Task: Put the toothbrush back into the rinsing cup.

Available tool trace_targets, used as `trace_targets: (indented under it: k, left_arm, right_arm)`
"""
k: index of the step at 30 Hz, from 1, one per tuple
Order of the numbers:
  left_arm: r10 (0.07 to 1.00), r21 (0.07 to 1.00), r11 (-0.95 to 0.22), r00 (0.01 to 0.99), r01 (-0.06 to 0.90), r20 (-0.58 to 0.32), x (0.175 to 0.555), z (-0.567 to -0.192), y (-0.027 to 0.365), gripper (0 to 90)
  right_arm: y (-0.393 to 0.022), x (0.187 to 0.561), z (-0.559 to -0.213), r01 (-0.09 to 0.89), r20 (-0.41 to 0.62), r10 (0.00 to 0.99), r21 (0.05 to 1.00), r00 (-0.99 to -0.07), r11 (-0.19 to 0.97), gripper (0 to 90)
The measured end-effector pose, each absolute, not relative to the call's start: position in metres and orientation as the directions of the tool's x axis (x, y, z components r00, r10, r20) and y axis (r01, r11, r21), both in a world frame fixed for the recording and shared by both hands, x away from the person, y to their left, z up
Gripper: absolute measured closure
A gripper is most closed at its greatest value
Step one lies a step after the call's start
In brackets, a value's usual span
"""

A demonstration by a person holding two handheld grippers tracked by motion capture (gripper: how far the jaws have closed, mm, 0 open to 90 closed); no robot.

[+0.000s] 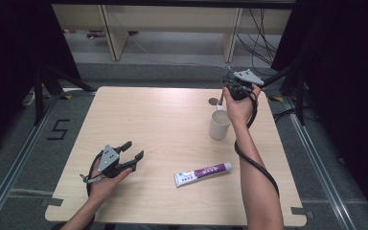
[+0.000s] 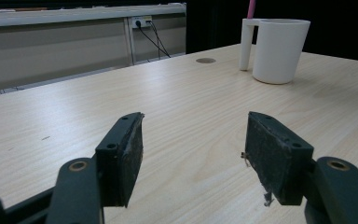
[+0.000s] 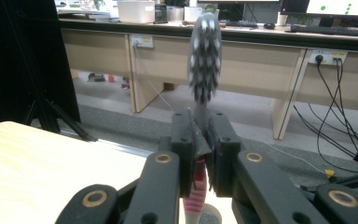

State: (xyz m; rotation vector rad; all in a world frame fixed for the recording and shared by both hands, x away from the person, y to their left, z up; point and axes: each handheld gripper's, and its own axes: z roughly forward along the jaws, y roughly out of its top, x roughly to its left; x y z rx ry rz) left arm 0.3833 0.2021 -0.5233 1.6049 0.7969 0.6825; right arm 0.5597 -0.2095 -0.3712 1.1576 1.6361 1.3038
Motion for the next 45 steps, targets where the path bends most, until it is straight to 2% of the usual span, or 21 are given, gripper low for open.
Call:
trace_targets:
  k: [12, 21, 22, 45]
  left_arm:
    - [0.802, 0.986, -0.105, 0.598, 0.133, 0.005, 0.383, -0.523, 0.202, 36.9]
    - [0.801, 0.985, -0.106, 0.599, 0.133, 0.006, 0.383, -0.523, 0.202, 37.0]
    - [0.802, 0.986, -0.104, 0.598, 0.133, 0.004, 0.383, -0.523, 0.202, 36.9]
    - [0.801, 0.986, -0.104, 0.599, 0.133, 0.004, 0.383, -0.523, 0.202, 36.9]
  right_arm:
    - [-0.208, 0.562, -0.381, 0.24, 0.0, 0.947, 0.967, -0.322, 0.081, 83.2]
    - [-0.207, 0.564, -0.387, 0.247, -0.03, 0.943, 0.962, -0.331, 0.117, 83.2]
    - [-0.206, 0.563, -0.388, 0.263, -0.005, 0.948, 0.96, -0.32, 0.094, 83.2]
    - [-0.208, 0.565, -0.41, 0.326, 0.003, 0.949, 0.94, -0.315, 0.105, 83.2]
